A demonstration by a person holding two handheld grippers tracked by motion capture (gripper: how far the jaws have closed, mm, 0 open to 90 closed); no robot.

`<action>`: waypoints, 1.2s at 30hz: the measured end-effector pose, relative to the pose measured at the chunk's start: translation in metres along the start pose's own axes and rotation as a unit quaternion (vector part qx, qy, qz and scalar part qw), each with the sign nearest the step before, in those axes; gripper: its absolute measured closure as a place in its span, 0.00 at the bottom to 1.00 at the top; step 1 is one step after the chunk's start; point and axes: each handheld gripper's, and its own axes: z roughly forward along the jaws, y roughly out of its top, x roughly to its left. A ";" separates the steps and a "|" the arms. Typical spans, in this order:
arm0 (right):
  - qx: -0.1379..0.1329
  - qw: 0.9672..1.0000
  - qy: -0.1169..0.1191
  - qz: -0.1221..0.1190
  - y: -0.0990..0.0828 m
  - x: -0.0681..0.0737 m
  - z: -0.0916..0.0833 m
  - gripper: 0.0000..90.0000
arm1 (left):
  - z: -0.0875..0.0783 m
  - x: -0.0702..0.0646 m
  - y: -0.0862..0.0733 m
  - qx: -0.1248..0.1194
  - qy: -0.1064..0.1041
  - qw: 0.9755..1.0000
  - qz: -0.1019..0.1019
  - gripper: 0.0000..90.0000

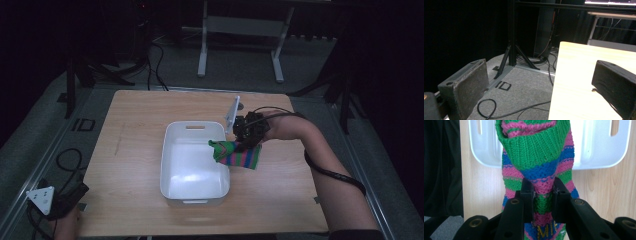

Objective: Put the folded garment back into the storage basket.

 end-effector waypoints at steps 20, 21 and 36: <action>-0.004 0.999 0.005 -0.047 0.074 0.008 0.001 0.83 | 0.000 0.000 0.000 0.000 -0.002 1.000 0.001 0.02; -0.002 0.999 0.003 -0.045 0.075 0.008 0.002 0.83 | 0.000 0.000 0.000 0.000 -0.002 1.000 0.001 0.02; 0.013 0.999 0.021 -0.043 0.085 0.000 0.049 0.83 | 0.000 0.000 0.000 -0.001 -0.003 1.000 0.000 0.02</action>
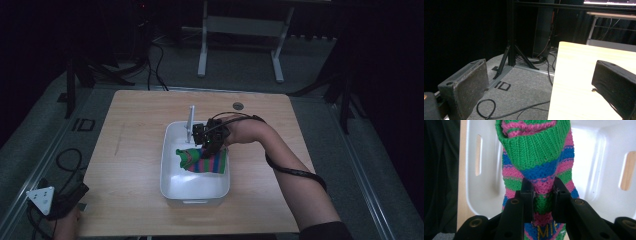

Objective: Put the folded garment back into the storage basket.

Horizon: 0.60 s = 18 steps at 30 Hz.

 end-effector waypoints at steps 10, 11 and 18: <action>0.003 1.000 0.002 0.016 -0.003 -0.008 0.038 0.83 | 0.000 0.000 0.000 0.001 -0.002 1.000 0.004 0.02; 0.003 1.000 0.004 0.016 -0.004 -0.008 0.042 0.83 | 0.000 -0.001 0.000 0.000 -0.001 1.000 0.002 0.02; 0.002 1.000 0.010 0.027 -0.010 -0.013 0.063 0.83 | 0.000 0.000 0.000 0.000 -0.002 1.000 0.001 0.02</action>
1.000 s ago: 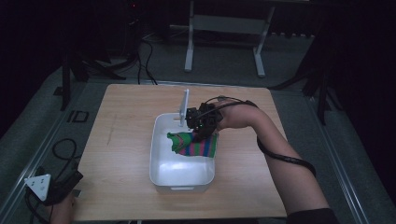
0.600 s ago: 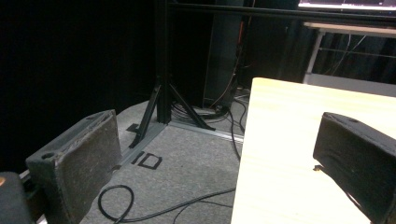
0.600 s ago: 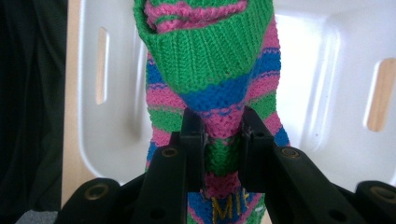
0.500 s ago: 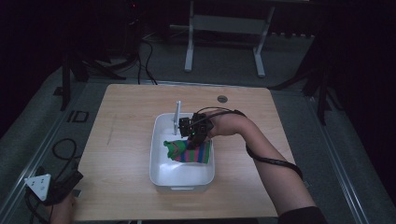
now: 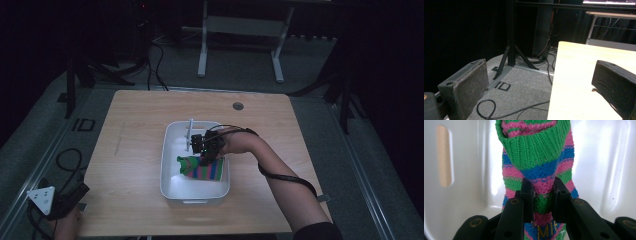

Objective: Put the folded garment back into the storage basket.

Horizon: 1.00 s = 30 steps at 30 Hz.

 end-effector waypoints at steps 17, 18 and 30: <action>0.020 1.000 0.011 0.022 -0.005 -0.007 0.047 0.77 | 0.000 0.000 0.000 0.000 -0.001 1.000 0.000 0.02; 0.019 1.000 0.014 0.021 -0.005 -0.007 0.047 0.71 | 0.000 0.000 0.000 0.000 -0.001 1.000 0.000 0.02; 0.002 1.000 0.008 0.025 -0.017 -0.002 0.010 0.47 | 0.000 0.000 0.000 0.001 -0.001 1.000 -0.001 0.02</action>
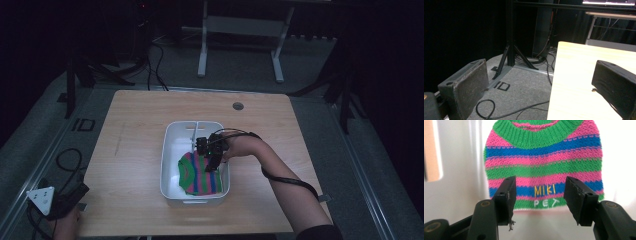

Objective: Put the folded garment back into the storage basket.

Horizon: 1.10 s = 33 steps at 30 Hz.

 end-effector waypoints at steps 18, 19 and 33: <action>-0.041 0.998 -0.041 0.037 -0.056 0.001 -0.062 0.42 | 0.000 0.000 0.000 0.001 0.001 1.000 0.000 0.02; -0.042 0.997 -0.043 0.041 -0.061 0.000 -0.064 0.42 | 0.000 0.000 0.000 0.001 0.001 1.000 0.000 0.02; -0.061 0.992 -0.058 0.098 -0.125 0.000 -0.056 0.30 | 0.000 0.000 0.000 0.002 0.003 1.000 -0.001 0.02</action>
